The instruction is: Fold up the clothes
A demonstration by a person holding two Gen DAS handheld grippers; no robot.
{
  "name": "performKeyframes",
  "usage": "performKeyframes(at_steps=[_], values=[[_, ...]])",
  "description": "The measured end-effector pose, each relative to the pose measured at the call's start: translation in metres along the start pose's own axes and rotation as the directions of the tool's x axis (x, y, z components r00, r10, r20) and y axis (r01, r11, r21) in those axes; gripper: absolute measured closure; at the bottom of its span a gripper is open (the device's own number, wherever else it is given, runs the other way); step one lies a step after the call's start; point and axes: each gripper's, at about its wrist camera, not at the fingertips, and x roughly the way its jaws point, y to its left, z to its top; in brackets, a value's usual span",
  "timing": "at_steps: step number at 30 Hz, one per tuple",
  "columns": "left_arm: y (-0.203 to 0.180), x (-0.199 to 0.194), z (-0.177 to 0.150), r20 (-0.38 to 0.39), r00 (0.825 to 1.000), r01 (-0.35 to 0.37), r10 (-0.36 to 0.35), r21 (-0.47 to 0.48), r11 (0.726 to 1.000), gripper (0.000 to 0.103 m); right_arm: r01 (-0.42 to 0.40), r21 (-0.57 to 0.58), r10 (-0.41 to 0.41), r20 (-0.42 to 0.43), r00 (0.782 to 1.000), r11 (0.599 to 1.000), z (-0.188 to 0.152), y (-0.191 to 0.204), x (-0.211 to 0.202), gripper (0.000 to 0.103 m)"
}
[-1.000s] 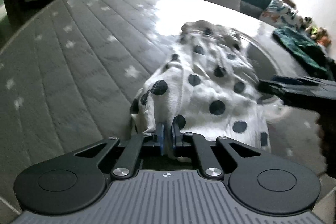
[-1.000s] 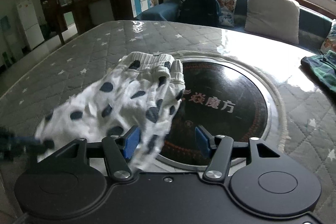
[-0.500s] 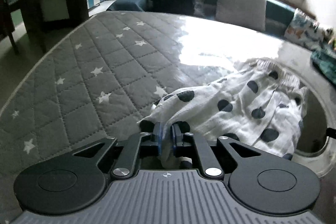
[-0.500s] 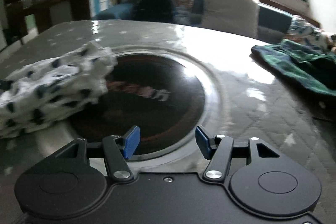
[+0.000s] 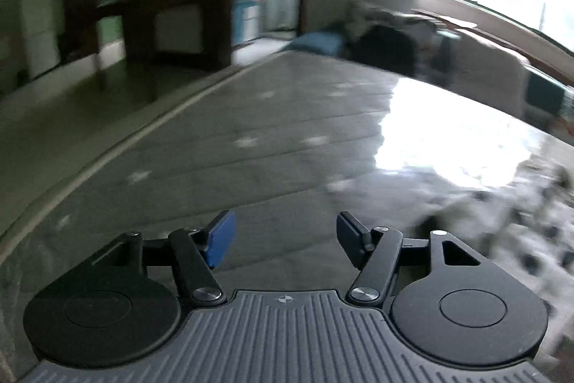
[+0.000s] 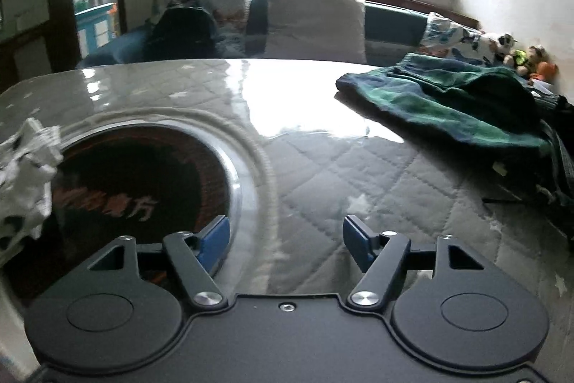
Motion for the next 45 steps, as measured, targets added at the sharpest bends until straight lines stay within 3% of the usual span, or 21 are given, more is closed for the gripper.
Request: performKeyframes(at_steps=[3, 7, 11, 13, 16, 19, 25, 30, 33, 45], values=[[0.007, 0.009, 0.001, -0.002, 0.999, -0.036, 0.036, -0.016, 0.999, 0.039, 0.019, -0.015, -0.019, -0.001, 1.0, 1.0, 0.002, -0.001, 0.006, 0.022], [0.004, 0.013, 0.001, 0.013, 0.997, -0.073, 0.073, 0.019, 0.997, 0.028, 0.029, -0.016, -0.029, 0.0, 1.0, 0.999, 0.005, -0.004, 0.012, 0.015], [0.002, 0.014, 0.003, 0.012, 0.997, -0.082, 0.082, 0.014, 0.997, 0.023, 0.051, 0.012, -0.051, -0.012, 0.999, 0.999, 0.006, -0.01, 0.016, 0.0], [0.002, 0.017, 0.004, 0.005, 0.995, -0.104, 0.103, 0.013, 0.995, 0.014, 0.049, 0.028, -0.049, -0.016, 0.999, 0.998, 0.007, -0.014, 0.017, 0.0], [0.007, 0.018, 0.003, -0.003, 0.995, -0.104, 0.103, -0.023, 0.994, 0.008, 0.049, 0.028, -0.049, -0.018, 0.999, 0.998, 0.008, -0.014, 0.017, 0.0], [0.0, 0.02, 0.004, -0.008, 0.992, -0.125, 0.125, -0.002, 0.992, 0.006, 0.048, 0.029, -0.047, -0.018, 0.999, 0.998, 0.008, -0.014, 0.016, 0.0], [0.002, 0.026, 0.004, -0.008, 0.994, -0.108, 0.108, -0.017, 0.994, 0.006, 0.045, 0.031, -0.045, -0.016, 0.999, 0.998, 0.007, -0.015, 0.017, 0.0], [-0.001, 0.022, 0.001, 0.007, 0.999, -0.033, 0.033, -0.008, 0.999, 0.006, 0.046, 0.031, -0.045, -0.016, 0.999, 0.998, 0.007, -0.014, 0.018, 0.0], [-0.007, 0.024, 0.001, -0.006, 0.998, -0.059, 0.059, 0.029, 0.998, 0.006, 0.045, 0.031, -0.045, -0.016, 0.999, 0.998, 0.007, -0.014, 0.019, 0.0], [-0.021, 0.032, 0.002, -0.01, 0.998, -0.054, 0.054, 0.028, 0.998, 0.005, 0.046, 0.033, -0.045, -0.016, 0.999, 0.998, 0.007, -0.015, 0.017, 0.0]])
